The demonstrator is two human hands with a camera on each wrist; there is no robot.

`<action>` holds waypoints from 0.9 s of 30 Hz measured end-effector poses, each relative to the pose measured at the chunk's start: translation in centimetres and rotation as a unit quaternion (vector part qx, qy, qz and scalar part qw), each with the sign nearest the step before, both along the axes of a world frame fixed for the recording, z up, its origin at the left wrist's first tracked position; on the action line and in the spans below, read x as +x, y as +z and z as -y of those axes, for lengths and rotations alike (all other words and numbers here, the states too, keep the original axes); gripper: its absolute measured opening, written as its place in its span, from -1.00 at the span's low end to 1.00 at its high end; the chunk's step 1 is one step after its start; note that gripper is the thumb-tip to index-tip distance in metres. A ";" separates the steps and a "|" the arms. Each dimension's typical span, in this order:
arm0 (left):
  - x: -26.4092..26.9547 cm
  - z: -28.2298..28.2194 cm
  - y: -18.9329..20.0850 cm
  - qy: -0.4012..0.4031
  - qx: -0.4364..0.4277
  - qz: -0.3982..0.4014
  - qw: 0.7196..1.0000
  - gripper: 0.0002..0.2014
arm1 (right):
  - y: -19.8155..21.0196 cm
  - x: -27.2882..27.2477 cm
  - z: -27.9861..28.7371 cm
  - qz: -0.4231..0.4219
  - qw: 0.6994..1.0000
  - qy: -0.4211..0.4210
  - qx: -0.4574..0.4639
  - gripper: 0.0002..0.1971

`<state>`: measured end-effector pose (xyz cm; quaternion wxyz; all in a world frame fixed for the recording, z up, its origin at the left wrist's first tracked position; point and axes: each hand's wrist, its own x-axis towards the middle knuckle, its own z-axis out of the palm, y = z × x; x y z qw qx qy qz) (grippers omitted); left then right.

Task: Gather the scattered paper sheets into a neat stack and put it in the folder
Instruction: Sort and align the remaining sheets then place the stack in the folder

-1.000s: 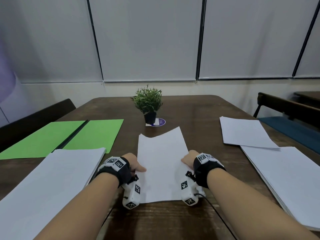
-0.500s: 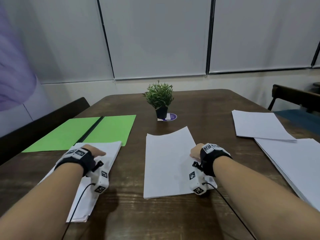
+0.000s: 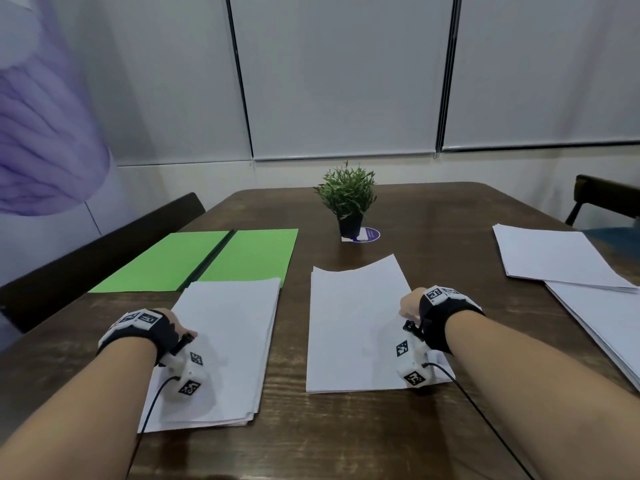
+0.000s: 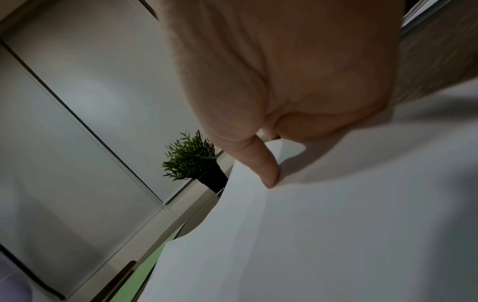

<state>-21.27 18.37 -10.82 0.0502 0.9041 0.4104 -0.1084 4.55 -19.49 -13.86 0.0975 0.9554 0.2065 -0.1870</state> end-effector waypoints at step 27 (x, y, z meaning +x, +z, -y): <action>10.0 13.2 10.3 -0.162 -0.102 0.474 0.859 -0.56 | -2.3 3.9 8.2 0.015 0.991 -0.130 0.025 -0.87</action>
